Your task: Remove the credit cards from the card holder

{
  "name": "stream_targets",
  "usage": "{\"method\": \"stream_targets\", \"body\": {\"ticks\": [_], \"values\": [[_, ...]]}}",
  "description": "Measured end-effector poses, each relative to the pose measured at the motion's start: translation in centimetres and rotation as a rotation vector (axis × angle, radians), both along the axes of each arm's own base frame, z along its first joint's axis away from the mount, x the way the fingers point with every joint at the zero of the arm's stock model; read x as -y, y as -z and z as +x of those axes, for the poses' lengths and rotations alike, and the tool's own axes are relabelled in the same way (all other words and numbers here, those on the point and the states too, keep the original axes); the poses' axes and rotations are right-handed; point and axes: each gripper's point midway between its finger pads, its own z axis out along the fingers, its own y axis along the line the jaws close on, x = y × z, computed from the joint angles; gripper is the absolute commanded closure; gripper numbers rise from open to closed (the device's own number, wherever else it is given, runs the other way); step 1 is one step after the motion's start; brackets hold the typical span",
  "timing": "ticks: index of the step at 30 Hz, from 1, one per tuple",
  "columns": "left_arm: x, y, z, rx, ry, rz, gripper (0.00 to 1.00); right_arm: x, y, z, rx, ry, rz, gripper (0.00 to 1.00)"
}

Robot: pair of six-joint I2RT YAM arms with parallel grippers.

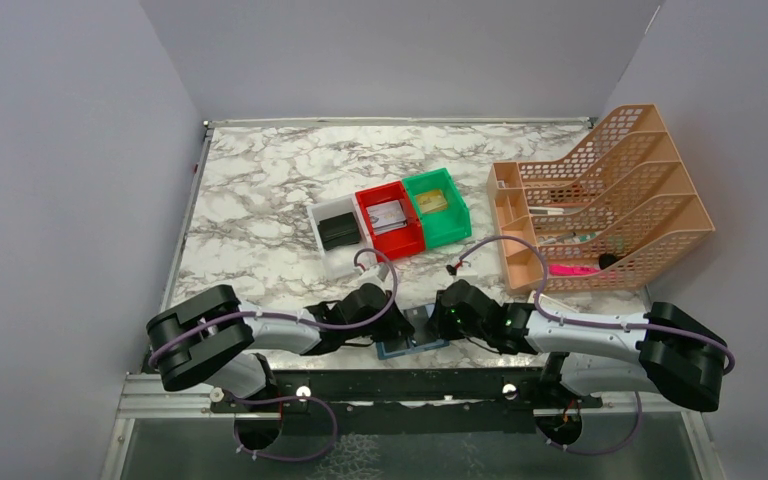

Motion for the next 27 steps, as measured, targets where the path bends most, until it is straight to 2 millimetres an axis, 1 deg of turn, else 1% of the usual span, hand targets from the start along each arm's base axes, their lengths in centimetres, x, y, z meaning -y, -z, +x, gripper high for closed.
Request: {"method": "stream_targets", "body": {"ticks": [10,16,23,25,27], "values": [[-0.19,-0.50,-0.18,0.000,-0.023,-0.044,0.92,-0.14,0.05,-0.28,-0.015,-0.004,0.010,0.74],[-0.57,-0.74,-0.33,0.007,-0.028,-0.058,0.89,-0.30,0.14,-0.30,-0.024,0.004,0.018,0.74],[-0.88,-0.48,-0.56,0.009,-0.023,-0.051,0.82,-0.37,0.19,-0.31,-0.028,0.007,0.021,0.74],[-0.88,-0.47,-0.58,0.010,-0.021,-0.050,0.82,-0.38,0.20,-0.30,-0.028,0.007,0.021,0.74],[-0.85,-0.48,-0.62,0.011,-0.016,-0.050,0.85,-0.41,0.21,-0.30,-0.028,0.007,0.022,0.74]]}}
